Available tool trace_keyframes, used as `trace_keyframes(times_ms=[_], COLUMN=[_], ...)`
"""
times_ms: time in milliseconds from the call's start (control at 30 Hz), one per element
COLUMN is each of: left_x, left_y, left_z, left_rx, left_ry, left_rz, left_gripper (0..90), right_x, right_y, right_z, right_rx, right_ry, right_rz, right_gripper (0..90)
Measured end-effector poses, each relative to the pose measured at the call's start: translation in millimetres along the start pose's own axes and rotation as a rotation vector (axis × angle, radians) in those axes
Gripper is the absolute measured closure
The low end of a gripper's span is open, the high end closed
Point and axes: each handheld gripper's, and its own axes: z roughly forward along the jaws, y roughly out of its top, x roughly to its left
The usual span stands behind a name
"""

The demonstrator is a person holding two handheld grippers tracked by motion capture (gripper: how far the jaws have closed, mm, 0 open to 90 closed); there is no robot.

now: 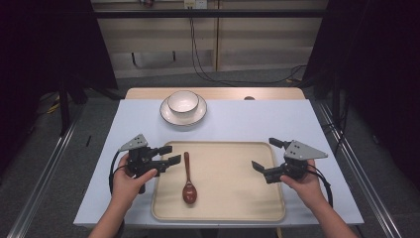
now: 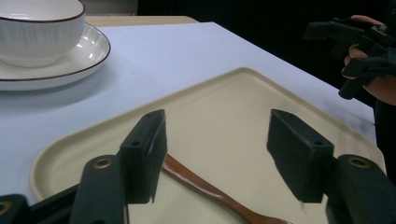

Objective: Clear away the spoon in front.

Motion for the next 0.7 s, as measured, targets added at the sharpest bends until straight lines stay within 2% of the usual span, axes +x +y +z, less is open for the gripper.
trace_keyframes(times_ms=[200,500,700], left_x=[1.2,3.0,6.1], left_y=[2.2,4.3,4.9], left_z=[-5.1,-12.4,-15.7], left_rx=[-0.027,-0.039,-0.044], left_ry=[0.003,0.025,0.023], left_rz=[0.007,0.029,0.034], left_gripper=[31.9,26.9,22.0], right_x=[-0.5,-1.0,-0.9], right_y=[0.2,0.6,0.6], right_z=[-0.5,-1.6,-1.9], right_rx=[0.000,-0.002,-0.002], right_ry=[0.000,0.001,0.002], right_rz=[0.000,0.002,0.005], right_gripper=[1.4,1.4,1.4])
